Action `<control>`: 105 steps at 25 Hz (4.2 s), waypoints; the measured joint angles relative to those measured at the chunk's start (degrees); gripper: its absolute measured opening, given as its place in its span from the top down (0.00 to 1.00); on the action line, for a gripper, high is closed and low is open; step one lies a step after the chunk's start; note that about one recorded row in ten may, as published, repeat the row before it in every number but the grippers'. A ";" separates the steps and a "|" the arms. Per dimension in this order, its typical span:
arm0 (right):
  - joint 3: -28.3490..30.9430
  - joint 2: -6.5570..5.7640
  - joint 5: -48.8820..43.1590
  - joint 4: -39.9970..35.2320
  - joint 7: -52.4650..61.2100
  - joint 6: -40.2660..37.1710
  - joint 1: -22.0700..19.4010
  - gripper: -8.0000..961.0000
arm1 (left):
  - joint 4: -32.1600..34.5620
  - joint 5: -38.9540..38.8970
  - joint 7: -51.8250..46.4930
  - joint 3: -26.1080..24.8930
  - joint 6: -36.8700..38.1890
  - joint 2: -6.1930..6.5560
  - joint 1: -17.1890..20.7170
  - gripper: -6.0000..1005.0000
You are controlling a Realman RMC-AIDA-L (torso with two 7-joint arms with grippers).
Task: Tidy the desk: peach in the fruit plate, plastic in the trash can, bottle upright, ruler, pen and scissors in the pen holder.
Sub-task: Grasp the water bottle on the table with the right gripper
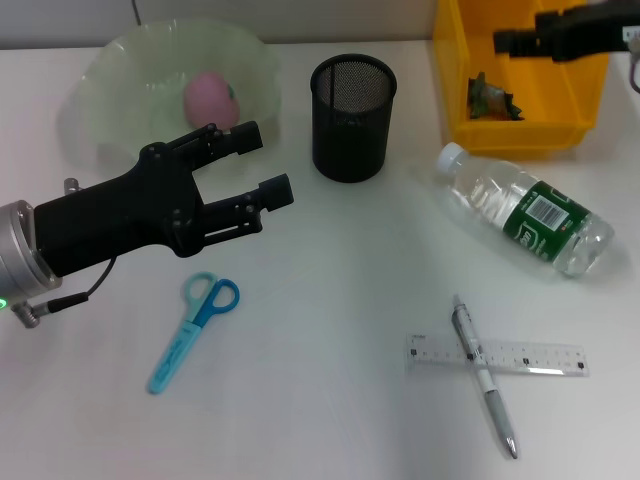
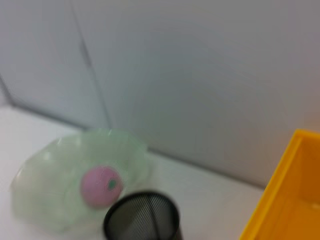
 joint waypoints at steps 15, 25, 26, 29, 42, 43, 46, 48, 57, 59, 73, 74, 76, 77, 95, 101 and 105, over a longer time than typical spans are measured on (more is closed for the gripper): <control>-1.08 0.56 -28.67 -8.38 11.70 -23.45 9.05 0.33 | 0.00 0.00 0.09 0.00 -0.32 -0.04 -0.14 0.20; -0.72 -0.84 -29.09 4.09 11.28 -24.97 14.69 0.33 | -0.01 0.00 -0.10 0.23 -0.29 -0.03 -0.73 0.20; -0.72 -0.84 -29.09 4.09 11.28 -24.97 14.69 0.33 | -0.01 0.00 -0.10 0.23 -0.29 -0.03 -0.73 0.20; -0.74 -1.03 -28.90 8.17 10.21 -24.92 15.76 0.32 | -0.07 0.00 0.00 0.27 -0.34 -0.08 -0.75 0.20; 1.49 -1.76 -14.66 0.75 7.05 -24.37 12.42 0.26 | -0.53 0.00 0.13 -0.08 -0.22 -0.03 -1.01 0.20; 1.93 -2.11 -14.13 1.49 6.90 -25.55 12.96 0.25 | -0.53 0.00 0.14 -0.09 -0.20 -0.03 -0.96 0.20; 2.00 -2.25 -14.22 2.14 6.63 -27.43 13.85 0.22 | -0.53 0.00 0.15 -0.16 -0.28 -0.03 -0.72 0.20; 1.94 -1.59 -15.61 0.72 7.77 -27.48 13.66 0.20 | -0.53 0.00 0.16 -0.18 -0.30 -0.03 -0.68 0.20; 0.76 0.30 -25.49 -0.68 9.15 -27.43 13.30 0.13 | -0.53 0.00 0.17 -0.26 -0.17 -0.05 -0.71 0.20; 0.66 0.30 -26.05 0.25 9.05 -27.35 13.21 0.13 | -0.54 0.00 0.17 -0.26 -0.17 -0.05 -0.64 0.20; -0.73 0.30 -30.85 10.17 7.85 -21.52 13.54 0.14 | -0.62 0.00 0.17 -0.25 -0.21 -0.03 -0.55 0.20; -0.97 0.30 -30.92 10.38 7.85 -21.15 13.54 0.14 | -0.62 0.00 0.17 -0.26 -0.21 -0.03 -0.55 0.20; -1.72 0.31 -30.94 10.88 7.84 -20.56 13.57 0.14 | -0.62 0.00 0.17 -0.27 -0.20 -0.03 -0.57 0.20; -2.19 0.30 -30.95 11.23 7.84 -20.20 13.60 0.14 | -0.64 0.00 0.17 -0.26 -0.19 -0.03 -0.57 0.20; -9.04 0.32 -32.49 20.59 7.84 -9.88 16.06 0.16 | -1.35 0.00 0.18 -0.27 -0.70 -0.13 -1.18 0.20; -9.59 0.44 -32.49 23.35 7.82 -7.81 17.17 0.16 | -1.41 0.00 0.81 -0.26 -0.78 -0.13 -1.27 0.20; -9.61 0.47 -32.28 25.60 7.81 -6.69 17.94 0.16 | -1.41 0.00 0.87 -0.26 -0.92 -0.13 -1.39 0.20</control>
